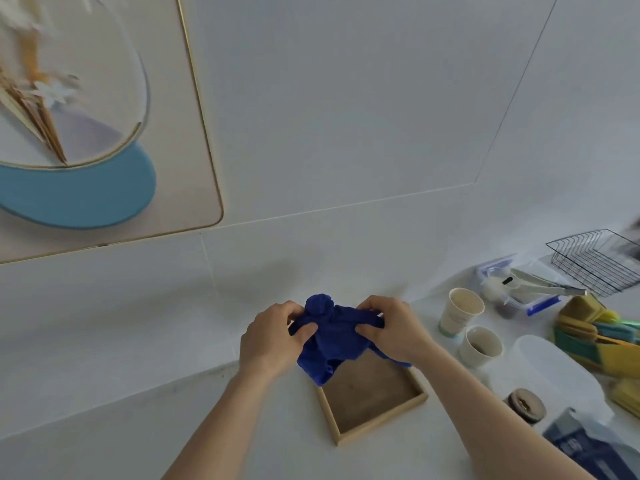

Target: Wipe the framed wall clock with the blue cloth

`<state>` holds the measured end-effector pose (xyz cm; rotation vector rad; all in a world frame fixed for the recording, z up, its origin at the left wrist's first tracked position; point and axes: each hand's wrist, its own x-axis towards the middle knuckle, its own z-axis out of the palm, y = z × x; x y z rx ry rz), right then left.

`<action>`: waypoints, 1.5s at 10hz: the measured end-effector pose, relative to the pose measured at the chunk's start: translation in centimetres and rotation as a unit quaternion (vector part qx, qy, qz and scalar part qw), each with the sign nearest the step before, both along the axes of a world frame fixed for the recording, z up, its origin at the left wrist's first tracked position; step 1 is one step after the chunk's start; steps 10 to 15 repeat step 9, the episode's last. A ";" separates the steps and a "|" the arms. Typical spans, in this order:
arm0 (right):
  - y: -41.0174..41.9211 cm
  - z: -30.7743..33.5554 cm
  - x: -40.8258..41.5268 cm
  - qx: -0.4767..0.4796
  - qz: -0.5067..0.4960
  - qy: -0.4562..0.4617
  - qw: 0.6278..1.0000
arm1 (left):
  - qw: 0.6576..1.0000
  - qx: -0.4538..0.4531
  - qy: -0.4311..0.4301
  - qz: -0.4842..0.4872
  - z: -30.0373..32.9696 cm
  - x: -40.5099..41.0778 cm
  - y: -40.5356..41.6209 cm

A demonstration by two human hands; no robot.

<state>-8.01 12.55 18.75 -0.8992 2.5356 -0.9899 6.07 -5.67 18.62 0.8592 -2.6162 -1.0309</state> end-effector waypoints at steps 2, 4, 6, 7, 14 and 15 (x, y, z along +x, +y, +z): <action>2.1 -5.3 -3.4 0.028 -0.004 -0.008 1.000 | 0.999 -0.006 -0.039 -0.003 -4.8 -4.2 2.7; 2.9 -10.3 -4.9 0.074 0.012 0.000 0.997 | 0.997 0.011 -0.080 -0.008 -10.1 -6.4 4.7; 3.6 -15.2 -4.6 0.132 0.041 0.008 0.990 | 0.988 -0.051 -0.141 -0.036 -14.5 -6.8 6.7; 4.1 -16.8 -4.2 0.216 0.085 -0.006 0.973 | 0.976 -0.058 -0.200 -0.064 -16.2 -6.2 7.3; 5.4 -18.3 -3.2 0.370 0.141 -0.007 0.918 | 0.944 -0.127 -0.280 -0.117 -16.6 -4.9 6.7; 5.4 -18.3 -3.2 0.370 0.141 -0.007 0.918 | 0.944 -0.127 -0.280 -0.117 -16.6 -4.9 6.7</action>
